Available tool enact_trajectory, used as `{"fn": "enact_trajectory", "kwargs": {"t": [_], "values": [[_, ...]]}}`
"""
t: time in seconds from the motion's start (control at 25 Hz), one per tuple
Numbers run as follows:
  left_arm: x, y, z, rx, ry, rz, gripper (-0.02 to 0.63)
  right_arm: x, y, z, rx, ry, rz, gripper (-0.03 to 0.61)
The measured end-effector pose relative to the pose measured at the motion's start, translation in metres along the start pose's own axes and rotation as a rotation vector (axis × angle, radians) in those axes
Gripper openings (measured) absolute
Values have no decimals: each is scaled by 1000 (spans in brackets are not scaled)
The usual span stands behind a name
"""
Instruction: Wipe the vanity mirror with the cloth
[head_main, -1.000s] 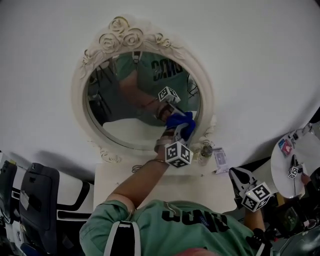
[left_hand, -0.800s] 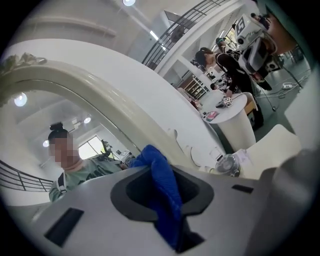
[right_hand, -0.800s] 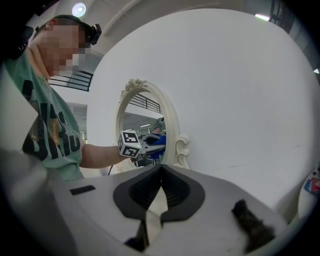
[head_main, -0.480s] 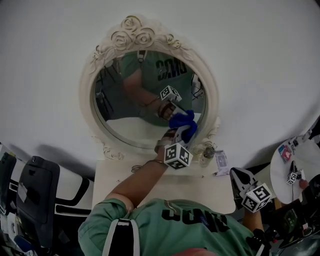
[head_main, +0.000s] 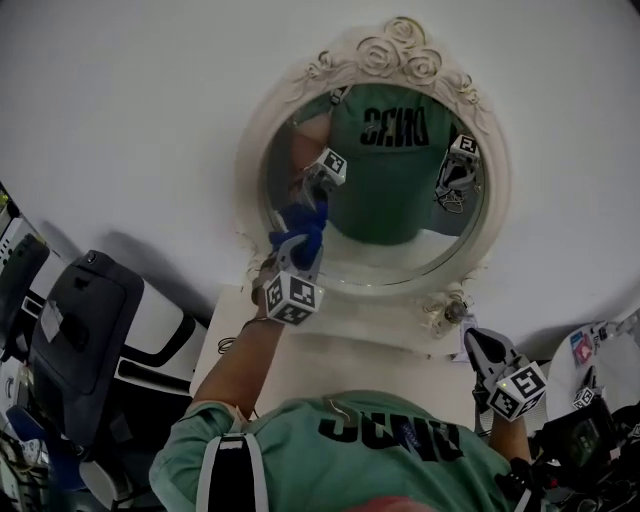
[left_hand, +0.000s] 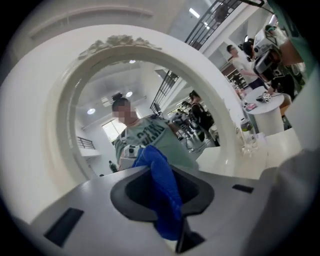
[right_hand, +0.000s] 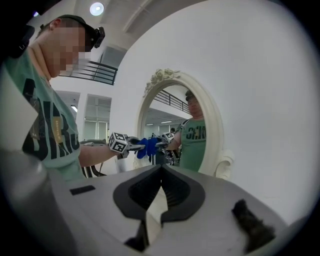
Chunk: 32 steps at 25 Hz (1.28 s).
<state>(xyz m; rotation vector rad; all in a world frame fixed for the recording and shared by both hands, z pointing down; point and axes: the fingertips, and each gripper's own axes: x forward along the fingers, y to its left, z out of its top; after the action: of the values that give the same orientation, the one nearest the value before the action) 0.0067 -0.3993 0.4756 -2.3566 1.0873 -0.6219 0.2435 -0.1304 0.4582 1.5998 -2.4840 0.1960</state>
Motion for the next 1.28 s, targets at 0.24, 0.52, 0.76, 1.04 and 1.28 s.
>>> {"fn": "enact_trajectory", "kwargs": {"t": [0.24,0.52,0.76,1.04,1.28], "values": [[-12,35,-56,-68,98,75,86,17,18,4,-31,34,35,12],[8,27,-74,-30,129,68,86,13,27,8,-54,52,3,12],[12,19,-70,-58,125,47,86,8,24,3,-41,72,-15,12],[41,-58,-12,20,44,-109,86,1,22,1,-34,59,-24,12],[67,-137,38,87,-16,-255,86,-32,0,-17,19,48,-97,12]]}}
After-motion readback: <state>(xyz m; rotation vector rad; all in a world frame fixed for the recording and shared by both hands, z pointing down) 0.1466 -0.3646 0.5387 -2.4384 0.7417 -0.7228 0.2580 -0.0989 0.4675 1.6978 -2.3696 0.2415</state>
